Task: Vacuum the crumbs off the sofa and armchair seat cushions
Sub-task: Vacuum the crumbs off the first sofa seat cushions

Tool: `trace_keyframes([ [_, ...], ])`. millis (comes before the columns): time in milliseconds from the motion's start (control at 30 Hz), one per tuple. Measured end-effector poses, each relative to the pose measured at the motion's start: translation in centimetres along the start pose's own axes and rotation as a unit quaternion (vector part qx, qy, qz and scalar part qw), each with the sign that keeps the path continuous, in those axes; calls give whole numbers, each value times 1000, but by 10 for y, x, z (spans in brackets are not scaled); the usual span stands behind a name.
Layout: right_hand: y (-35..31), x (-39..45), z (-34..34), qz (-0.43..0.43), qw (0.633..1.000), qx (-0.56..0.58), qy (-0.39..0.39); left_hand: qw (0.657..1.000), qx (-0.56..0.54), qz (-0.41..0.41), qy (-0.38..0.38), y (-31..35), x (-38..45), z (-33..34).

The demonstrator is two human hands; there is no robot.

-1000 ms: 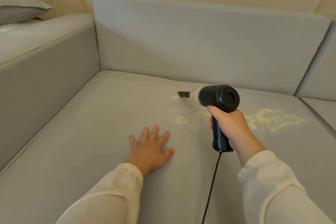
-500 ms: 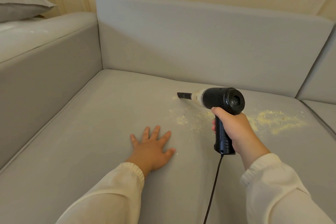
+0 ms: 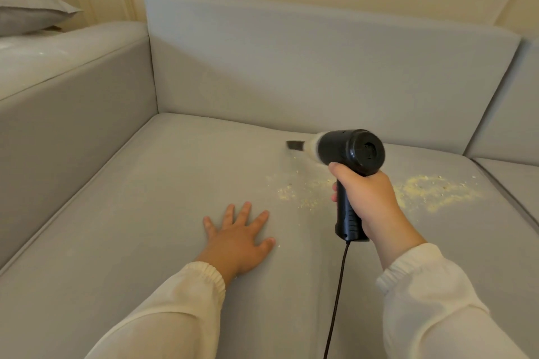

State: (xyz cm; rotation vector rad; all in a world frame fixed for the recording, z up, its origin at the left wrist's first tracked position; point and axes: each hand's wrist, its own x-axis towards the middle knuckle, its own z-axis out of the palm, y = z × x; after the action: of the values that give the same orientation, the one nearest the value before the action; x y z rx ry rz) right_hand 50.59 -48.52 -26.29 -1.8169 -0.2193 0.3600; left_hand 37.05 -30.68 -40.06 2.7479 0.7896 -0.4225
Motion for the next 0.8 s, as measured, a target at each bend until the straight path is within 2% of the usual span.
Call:
trace_keyframes([
  [100, 1, 7, -13, 6, 999, 5, 38, 1000, 1, 1, 4, 1, 0, 1],
  [400, 6, 16, -28, 70, 997, 24, 5, 1000, 2, 0, 1, 1, 0, 1],
  [633, 6, 18, -37, 63, 998, 7, -8, 1000, 2, 0, 5, 1, 0, 2],
  [800, 10, 21, -39, 48, 998, 19, 34, 1000, 3, -1, -1, 0, 1, 2],
])
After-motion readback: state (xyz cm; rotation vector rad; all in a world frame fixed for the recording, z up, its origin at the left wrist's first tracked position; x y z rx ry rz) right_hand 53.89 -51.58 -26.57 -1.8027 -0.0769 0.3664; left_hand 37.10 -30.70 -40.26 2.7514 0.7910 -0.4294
